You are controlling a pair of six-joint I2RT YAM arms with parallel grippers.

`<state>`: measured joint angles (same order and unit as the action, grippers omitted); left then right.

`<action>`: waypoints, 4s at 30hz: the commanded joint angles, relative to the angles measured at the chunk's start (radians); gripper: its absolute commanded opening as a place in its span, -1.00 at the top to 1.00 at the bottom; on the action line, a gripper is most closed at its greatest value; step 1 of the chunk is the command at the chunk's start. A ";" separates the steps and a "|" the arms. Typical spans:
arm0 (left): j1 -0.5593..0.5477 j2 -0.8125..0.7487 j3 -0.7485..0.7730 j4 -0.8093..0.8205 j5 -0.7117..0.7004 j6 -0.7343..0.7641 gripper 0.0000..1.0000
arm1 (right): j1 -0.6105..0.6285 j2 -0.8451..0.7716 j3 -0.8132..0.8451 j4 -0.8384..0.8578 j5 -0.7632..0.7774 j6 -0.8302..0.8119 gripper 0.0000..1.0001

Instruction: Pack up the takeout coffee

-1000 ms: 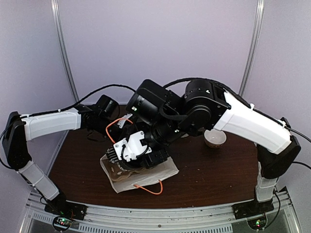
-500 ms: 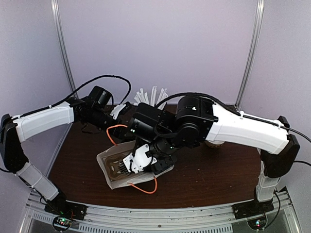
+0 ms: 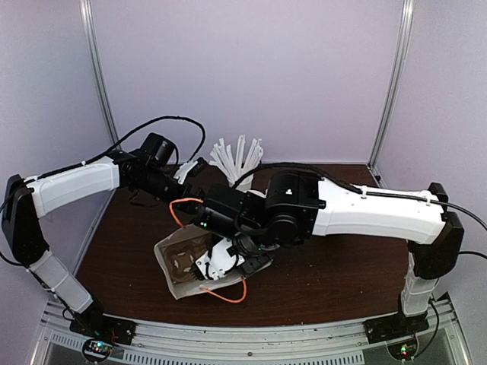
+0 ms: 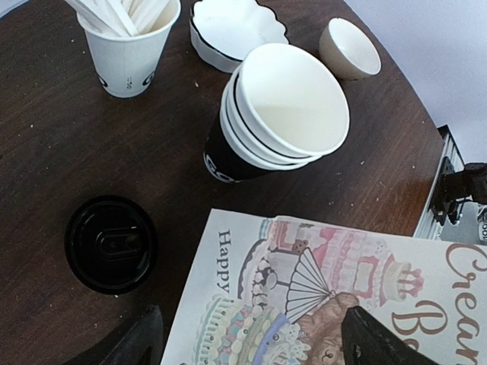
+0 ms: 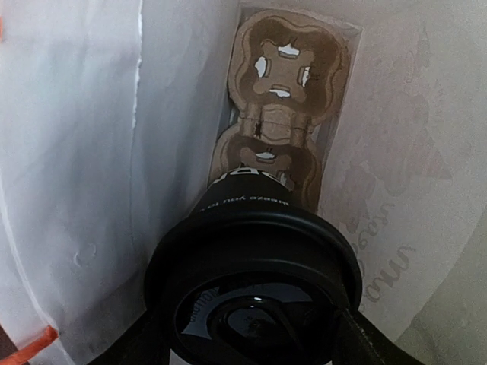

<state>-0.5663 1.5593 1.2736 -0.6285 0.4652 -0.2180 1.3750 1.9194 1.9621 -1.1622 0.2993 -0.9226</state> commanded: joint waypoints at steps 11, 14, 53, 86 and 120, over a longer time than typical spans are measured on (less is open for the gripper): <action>-0.003 0.005 -0.067 0.075 0.129 -0.018 -0.68 | 0.025 -0.002 -0.071 0.041 0.092 -0.070 -0.33; -0.003 -0.011 -0.090 0.083 0.139 -0.022 -0.67 | 0.024 -0.005 -0.097 0.073 0.132 -0.092 -0.34; -0.024 -0.064 -0.174 0.191 0.328 -0.043 -0.62 | -0.041 0.133 -0.036 0.246 0.217 -0.059 -0.38; 0.157 -0.278 -0.186 0.033 0.052 0.009 -0.76 | -0.099 0.303 0.343 -0.281 -0.243 0.153 -0.42; 0.171 -0.274 -0.167 0.001 0.051 0.048 -0.76 | -0.200 0.366 0.283 -0.323 -0.473 0.144 -0.37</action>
<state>-0.4046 1.2991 1.0988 -0.6319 0.5240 -0.2008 1.1831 2.2570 2.3039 -1.5074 -0.1532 -0.7761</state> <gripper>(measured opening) 0.881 0.693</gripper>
